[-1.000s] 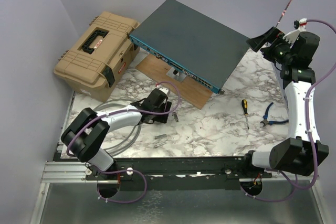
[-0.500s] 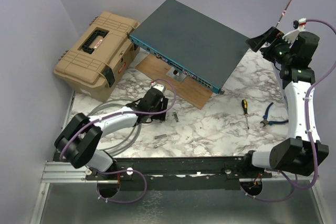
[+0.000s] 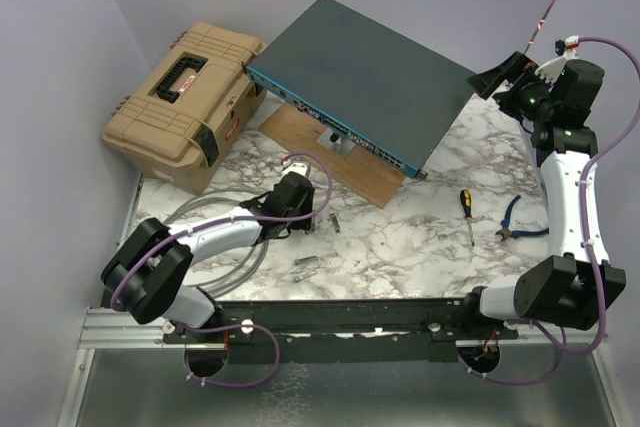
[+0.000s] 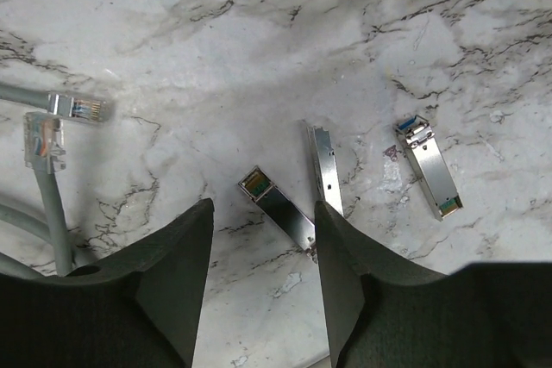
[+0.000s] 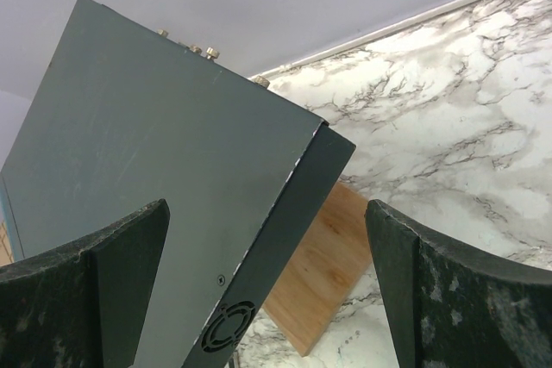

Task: Insert the plug into the switch port
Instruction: Pick up the connector from the center of the board.

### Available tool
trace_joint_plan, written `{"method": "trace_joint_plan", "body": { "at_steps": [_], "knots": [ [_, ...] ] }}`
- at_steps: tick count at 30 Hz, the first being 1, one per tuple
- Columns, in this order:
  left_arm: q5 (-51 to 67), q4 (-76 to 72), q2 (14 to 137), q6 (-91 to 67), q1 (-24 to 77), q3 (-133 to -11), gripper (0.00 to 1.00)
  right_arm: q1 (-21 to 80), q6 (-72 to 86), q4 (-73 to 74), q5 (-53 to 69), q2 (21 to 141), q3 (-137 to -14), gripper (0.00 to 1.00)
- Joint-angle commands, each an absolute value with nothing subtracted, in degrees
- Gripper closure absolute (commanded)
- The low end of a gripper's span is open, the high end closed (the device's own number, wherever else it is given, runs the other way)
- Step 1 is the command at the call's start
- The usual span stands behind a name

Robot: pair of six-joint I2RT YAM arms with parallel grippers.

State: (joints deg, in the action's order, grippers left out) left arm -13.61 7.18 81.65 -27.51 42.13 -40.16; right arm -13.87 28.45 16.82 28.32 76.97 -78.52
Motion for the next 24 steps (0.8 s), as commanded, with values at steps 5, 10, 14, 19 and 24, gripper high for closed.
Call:
{"method": "trace_joint_plan", "body": {
  "at_steps": [5, 10, 14, 19, 24],
  "knots": [
    [-16.4, 6.4, 85.8, -28.5, 43.8, -40.9, 0.49, -13.7, 28.1, 17.0, 28.1, 77.3, -80.1, 0.00],
    [-17.4, 7.3, 86.5, -28.1, 44.5, -40.8, 0.49, -13.6, 28.1, 17.0, 28.0, 77.4, -80.1, 0.00],
    [-17.6, 9.8, 86.6, -27.2, 46.0, -41.5, 0.49, -13.6, 28.2, 17.0, 28.1, 77.7, -80.2, 0.00],
    [-18.0, 12.7, 85.2, -26.4, 47.1, -41.2, 0.49, -13.6, 28.4, 17.0, 28.4, 78.0, -80.3, 0.00],
    [-17.4, 12.9, 84.5, -27.0, 47.1, -41.2, 0.56, -13.6, 28.7, 16.8, 28.6, 78.2, -80.3, 0.00]
  ]
}}
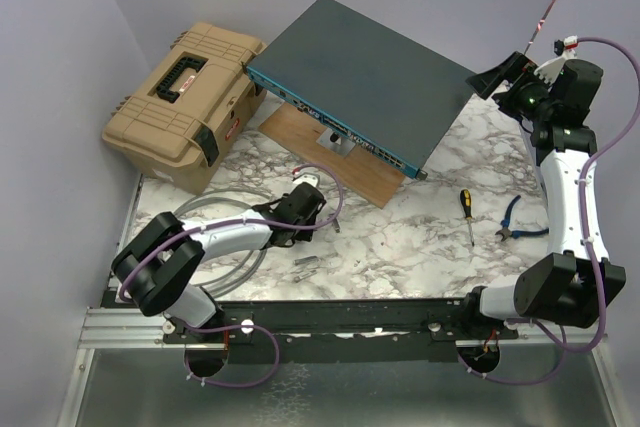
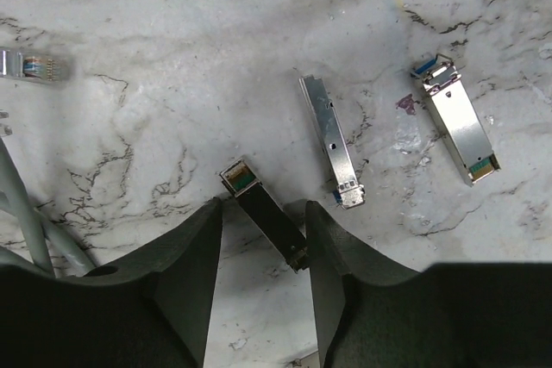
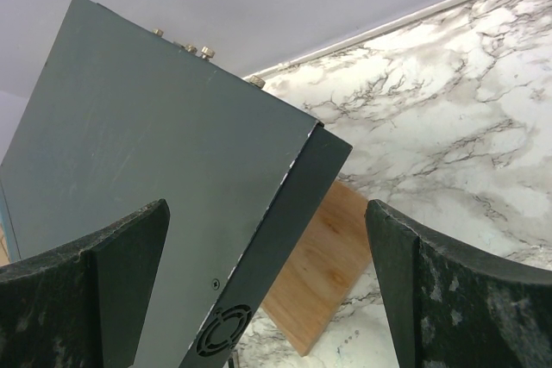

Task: Insert the plug into the switch port
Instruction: Pick up the connector from the center of the board.

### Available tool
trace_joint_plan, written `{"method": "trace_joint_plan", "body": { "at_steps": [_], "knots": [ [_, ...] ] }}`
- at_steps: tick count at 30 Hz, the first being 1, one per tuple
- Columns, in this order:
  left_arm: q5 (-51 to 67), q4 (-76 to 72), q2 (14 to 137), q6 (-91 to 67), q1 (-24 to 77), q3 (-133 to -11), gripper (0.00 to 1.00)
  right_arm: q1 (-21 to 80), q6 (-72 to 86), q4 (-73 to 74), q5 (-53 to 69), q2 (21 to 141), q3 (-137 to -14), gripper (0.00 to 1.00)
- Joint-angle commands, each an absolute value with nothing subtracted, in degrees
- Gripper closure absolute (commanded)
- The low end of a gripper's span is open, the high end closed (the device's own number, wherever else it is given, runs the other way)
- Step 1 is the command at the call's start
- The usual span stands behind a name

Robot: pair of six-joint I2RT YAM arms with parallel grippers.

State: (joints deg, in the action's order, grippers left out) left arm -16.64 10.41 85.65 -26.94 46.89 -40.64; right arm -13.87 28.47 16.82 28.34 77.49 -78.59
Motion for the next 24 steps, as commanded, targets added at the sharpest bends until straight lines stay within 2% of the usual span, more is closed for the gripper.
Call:
{"method": "trace_joint_plan", "body": {
  "at_steps": [1, 4, 13, 16, 24],
  "knots": [
    [-17.1, 12.7, 84.8, -26.9, 47.1, -41.5, 0.60, -13.6, 28.8, 16.7, 28.8, 78.3, -80.4, 0.00],
    [-16.0, 11.5, 86.0, -26.4, 47.1, -42.0, 0.71, -13.6, 28.9, 16.6, 29.0, 78.3, -80.5, 0.00],
    [-13.1, 7.3, 87.6, -19.0, 46.1, -43.1, 0.83, -13.5, 28.7, 16.7, 28.9, 77.6, -80.1, 0.00],
    [-11.0, 6.0, 88.6, -16.1, 43.7, -43.7, 0.83, -13.6, 28.7, 16.7, 28.9, 77.5, -80.0, 0.00],
    [-8.9, 7.0, 86.6, -17.0, 42.1, -42.9, 0.67, -13.5, 28.4, 17.0, 28.6, 77.0, -79.8, 0.00]
  ]
}}
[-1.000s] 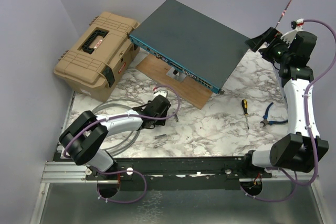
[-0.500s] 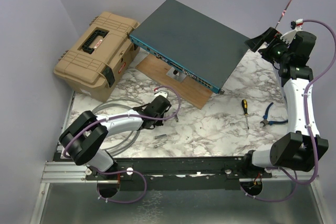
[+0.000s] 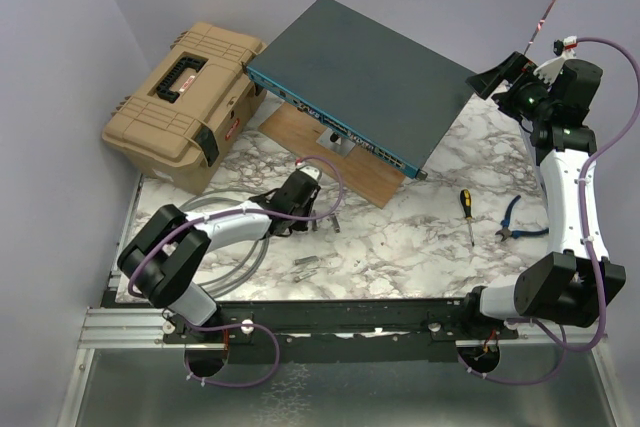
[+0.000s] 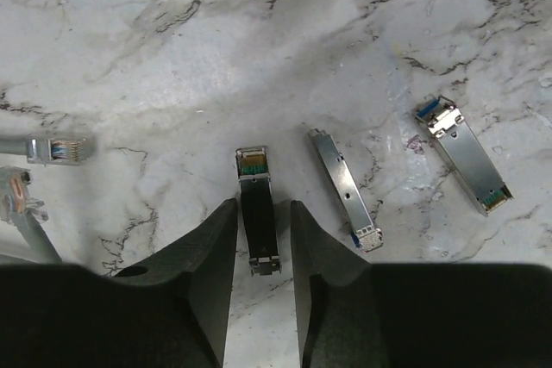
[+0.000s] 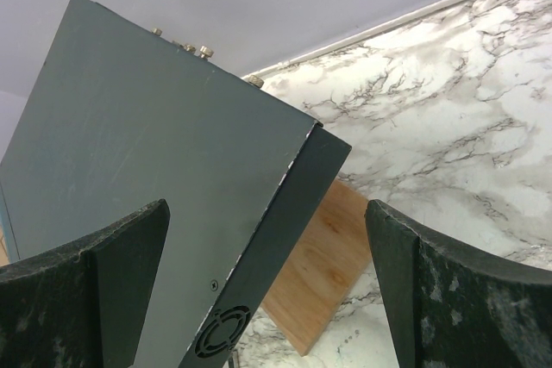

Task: Insert the plug into the switch port
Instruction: Pick up the connector from the center of the board.

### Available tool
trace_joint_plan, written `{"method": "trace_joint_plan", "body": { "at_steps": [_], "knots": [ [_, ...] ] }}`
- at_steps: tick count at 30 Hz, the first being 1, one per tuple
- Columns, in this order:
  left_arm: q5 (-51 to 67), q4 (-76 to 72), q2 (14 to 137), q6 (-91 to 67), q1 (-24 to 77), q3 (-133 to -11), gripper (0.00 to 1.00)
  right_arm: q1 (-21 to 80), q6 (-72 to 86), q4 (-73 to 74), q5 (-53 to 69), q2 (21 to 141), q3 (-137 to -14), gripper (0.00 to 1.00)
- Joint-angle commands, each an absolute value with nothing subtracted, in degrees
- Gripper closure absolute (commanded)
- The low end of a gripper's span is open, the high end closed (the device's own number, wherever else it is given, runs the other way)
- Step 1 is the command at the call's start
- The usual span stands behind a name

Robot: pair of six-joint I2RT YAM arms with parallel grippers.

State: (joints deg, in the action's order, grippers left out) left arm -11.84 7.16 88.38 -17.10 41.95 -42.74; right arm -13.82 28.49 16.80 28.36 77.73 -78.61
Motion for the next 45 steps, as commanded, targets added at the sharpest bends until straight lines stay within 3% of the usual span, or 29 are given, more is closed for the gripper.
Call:
{"method": "trace_joint_plan", "body": {
  "at_steps": [1, 6, 20, 45],
  "knots": [
    [-8.8, 7.5, 85.9, -17.8, 42.2, -42.4, 0.64, -13.5, 28.4, 17.0, 28.6, 77.0, -79.8, 0.00],
    [-9.7, 10.4, 82.1, -21.1, 43.1, -40.0, 0.57, -13.5, 28.3, 17.0, 28.4, 77.1, -79.9, 0.00],
    [-18.0, 12.0, 84.1, -24.7, 46.1, -40.4, 0.57, -13.6, 28.6, 16.7, 28.7, 77.4, -80.1, 0.00],
    [-17.3, 12.1, 83.4, -25.2, 46.6, -39.8, 0.84, -13.5, 28.7, 16.9, 28.6, 77.7, -80.6, 0.00]
  ]
}}
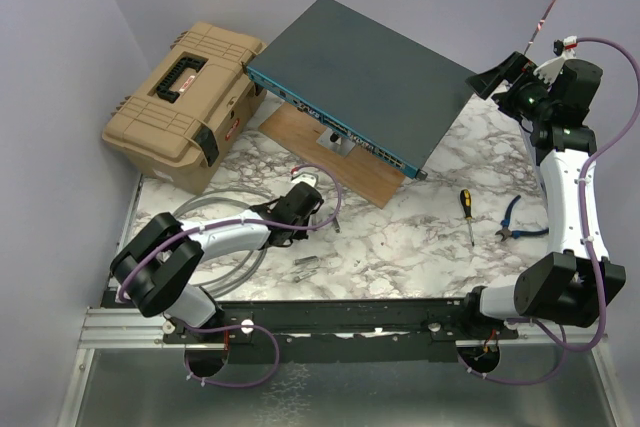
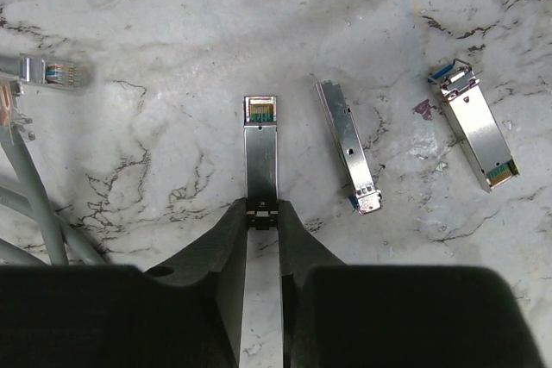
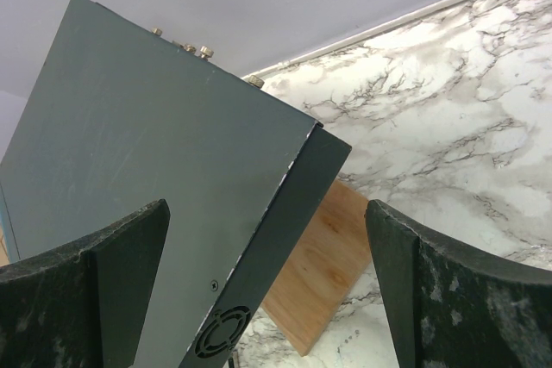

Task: Insert the plug into the switch port
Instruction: Pick up the connector from the center of the board.

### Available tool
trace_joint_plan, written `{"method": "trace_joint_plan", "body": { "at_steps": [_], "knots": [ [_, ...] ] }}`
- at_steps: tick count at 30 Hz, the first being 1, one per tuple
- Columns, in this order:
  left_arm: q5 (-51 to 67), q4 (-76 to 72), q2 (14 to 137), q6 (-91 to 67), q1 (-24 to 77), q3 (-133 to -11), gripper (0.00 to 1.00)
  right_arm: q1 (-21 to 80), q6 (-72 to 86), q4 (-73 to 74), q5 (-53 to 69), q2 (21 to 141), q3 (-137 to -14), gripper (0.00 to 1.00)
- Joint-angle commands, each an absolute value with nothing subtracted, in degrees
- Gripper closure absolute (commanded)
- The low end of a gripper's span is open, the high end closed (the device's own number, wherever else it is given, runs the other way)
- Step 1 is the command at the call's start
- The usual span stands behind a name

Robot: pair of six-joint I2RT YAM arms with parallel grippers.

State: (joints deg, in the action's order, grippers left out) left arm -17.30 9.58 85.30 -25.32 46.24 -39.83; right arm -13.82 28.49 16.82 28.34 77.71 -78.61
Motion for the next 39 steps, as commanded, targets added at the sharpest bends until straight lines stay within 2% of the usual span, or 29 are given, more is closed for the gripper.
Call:
{"method": "trace_joint_plan", "body": {
  "at_steps": [1, 10, 26, 39],
  "knots": [
    [-17.4, 12.7, 83.0, -24.9, 46.6, -40.2, 0.85, -13.5, 28.6, 16.9, 28.6, 77.7, -80.7, 0.00],
    [-17.4, 18.8, 79.0, -20.4, 45.2, -46.7, 1.00, -13.6, 28.9, 17.2, 27.7, 77.6, -80.8, 0.00],
    [-11.8, 32.1, 71.6, -11.0, 33.3, -60.7, 1.00, -13.6, 30.7, 18.4, 25.1, 77.2, -80.3, 0.00],
    [-8.9, 36.0, 70.2, -7.0, 30.0, -70.7, 1.00, -13.6, 35.2, 16.8, 29.5, 80.4, -78.3, 0.00]
  ]
}}
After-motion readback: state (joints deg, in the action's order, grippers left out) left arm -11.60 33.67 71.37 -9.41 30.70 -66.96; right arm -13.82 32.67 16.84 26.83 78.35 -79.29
